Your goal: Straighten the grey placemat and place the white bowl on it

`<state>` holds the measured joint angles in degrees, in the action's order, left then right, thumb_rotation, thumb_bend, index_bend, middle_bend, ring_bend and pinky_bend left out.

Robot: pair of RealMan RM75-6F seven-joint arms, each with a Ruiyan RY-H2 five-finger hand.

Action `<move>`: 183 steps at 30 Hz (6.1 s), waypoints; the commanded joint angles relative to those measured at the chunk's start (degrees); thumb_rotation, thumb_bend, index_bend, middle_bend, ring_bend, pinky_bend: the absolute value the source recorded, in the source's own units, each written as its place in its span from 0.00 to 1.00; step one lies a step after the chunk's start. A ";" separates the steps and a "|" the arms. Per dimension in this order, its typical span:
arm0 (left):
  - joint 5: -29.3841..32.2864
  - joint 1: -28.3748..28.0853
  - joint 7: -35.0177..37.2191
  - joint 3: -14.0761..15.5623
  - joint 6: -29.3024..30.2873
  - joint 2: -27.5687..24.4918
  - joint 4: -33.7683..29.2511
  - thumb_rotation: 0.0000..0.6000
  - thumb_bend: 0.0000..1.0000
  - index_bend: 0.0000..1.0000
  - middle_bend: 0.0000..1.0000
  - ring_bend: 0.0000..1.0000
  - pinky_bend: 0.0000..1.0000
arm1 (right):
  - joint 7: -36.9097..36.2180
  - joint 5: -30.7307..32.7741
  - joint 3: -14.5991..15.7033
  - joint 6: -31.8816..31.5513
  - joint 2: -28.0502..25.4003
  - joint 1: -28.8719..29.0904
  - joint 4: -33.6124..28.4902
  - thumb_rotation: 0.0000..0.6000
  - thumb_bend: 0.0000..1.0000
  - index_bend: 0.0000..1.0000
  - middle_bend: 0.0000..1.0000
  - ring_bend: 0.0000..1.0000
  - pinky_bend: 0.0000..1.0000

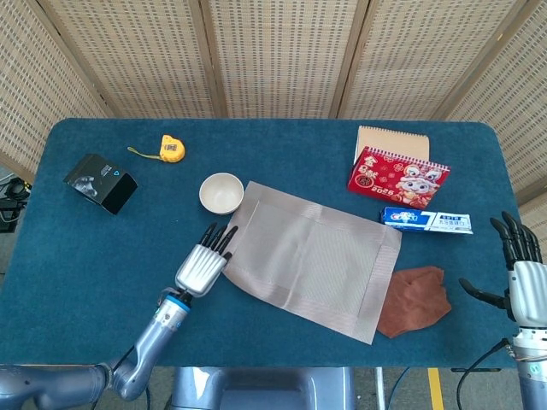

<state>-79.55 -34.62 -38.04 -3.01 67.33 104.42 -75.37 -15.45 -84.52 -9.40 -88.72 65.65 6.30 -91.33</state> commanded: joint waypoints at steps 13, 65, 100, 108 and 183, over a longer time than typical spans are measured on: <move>-10.10 11.67 2.46 13.60 10.41 -10.69 -10.90 1.00 0.47 0.69 0.00 0.00 0.00 | 2.81 -1.10 0.77 -0.44 1.01 -0.14 -0.42 1.00 0.10 0.11 0.00 0.00 0.00; -18.83 17.35 8.49 18.39 4.25 -20.20 -17.80 1.00 0.26 0.05 0.00 0.00 0.00 | 5.21 -2.16 1.50 -0.75 2.27 -0.24 -0.03 1.00 0.10 0.11 0.00 0.00 0.00; -5.61 7.19 20.68 -1.27 -0.65 -25.38 -15.03 1.00 0.25 0.19 0.00 0.00 0.00 | 5.74 -2.68 2.21 -0.29 2.47 -0.26 -0.03 1.00 0.10 0.11 0.00 0.00 0.00; 9.02 -0.28 10.56 -10.40 -6.79 -12.50 -1.92 1.00 0.26 0.37 0.00 0.00 0.00 | 4.68 -1.39 2.30 2.12 2.65 0.45 1.18 1.00 0.10 0.11 0.00 0.00 0.00; 3.34 -5.55 8.24 -5.29 1.64 -6.45 -4.56 1.00 0.63 0.83 0.00 0.00 0.00 | 0.63 -2.25 2.10 1.05 1.26 0.24 0.05 1.00 0.11 0.11 0.00 0.00 0.00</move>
<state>-75.58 -40.10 -29.55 -8.70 68.75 97.69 -79.30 -14.81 -86.78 -7.30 -87.66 66.92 6.55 -91.27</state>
